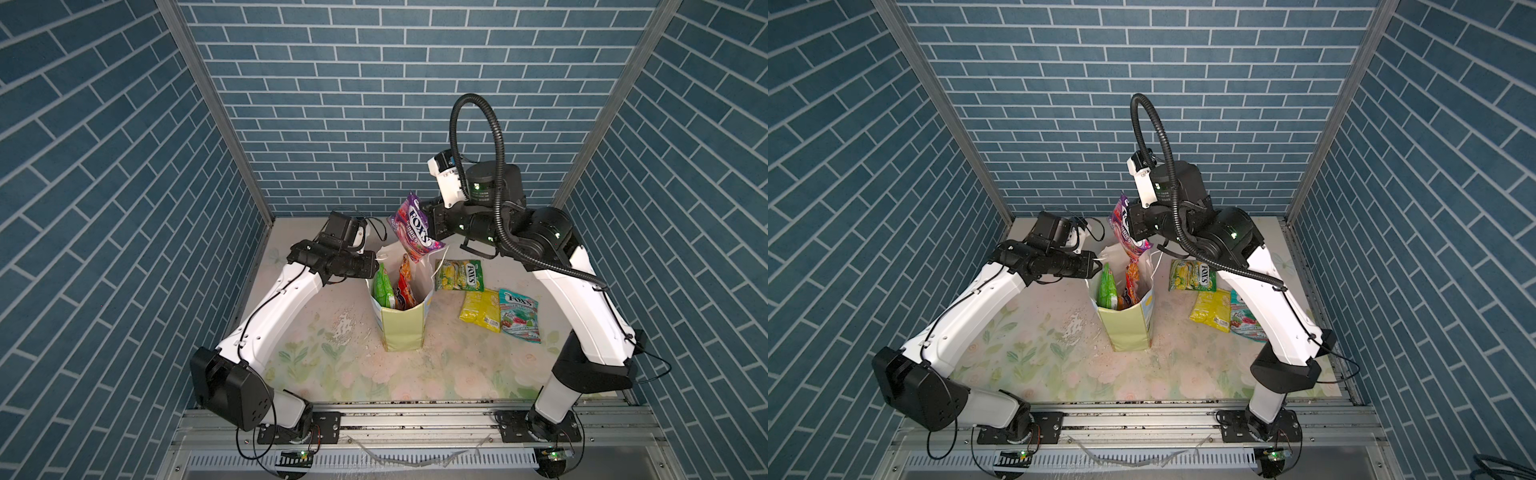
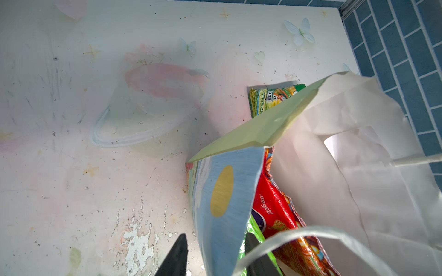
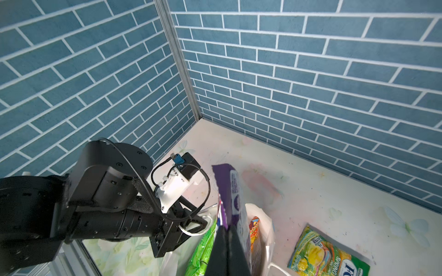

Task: Take the snacks out of the paper bag
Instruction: Pick up the snack from the paper bag, then place the snack at the center of the table.

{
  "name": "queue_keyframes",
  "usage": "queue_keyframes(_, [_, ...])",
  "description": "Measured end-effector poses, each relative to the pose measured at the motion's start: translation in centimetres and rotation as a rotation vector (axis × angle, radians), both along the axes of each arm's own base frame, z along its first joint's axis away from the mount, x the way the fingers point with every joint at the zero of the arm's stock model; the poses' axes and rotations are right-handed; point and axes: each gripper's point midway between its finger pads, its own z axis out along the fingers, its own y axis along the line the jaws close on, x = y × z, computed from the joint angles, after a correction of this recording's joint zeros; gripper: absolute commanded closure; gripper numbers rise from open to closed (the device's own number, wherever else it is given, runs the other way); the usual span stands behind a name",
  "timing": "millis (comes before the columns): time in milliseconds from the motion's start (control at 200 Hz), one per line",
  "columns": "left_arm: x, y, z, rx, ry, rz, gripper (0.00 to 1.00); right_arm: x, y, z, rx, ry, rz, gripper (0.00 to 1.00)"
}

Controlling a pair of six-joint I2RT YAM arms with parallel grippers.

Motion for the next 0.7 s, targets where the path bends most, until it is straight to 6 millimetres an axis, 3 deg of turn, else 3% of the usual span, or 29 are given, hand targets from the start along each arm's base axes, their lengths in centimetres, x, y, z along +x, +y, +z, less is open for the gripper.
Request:
queue_keyframes(135, [0.0, 0.1, 0.2, 0.006, -0.004, 0.002, 0.59, -0.7, -2.8, 1.7, 0.011, -0.064, -0.053, 1.0])
queue_keyframes(385, [-0.1, 0.3, 0.2, 0.018, -0.002, 0.001, 0.59, -2.4, -9.6, 4.6, 0.038, -0.168, -0.213, 1.0])
queue_keyframes(530, [-0.1, 0.4, 0.4, 0.021, -0.004, -0.001, 0.59, -3.1, -13.2, 4.4, 0.025, -0.185, -0.313, 1.0])
queue_keyframes(700, [-0.1, 0.4, 0.5, 0.026, -0.008, 0.001, 0.59, -3.5, -16.3, 2.3, -0.015, -0.155, -0.424, 1.0])
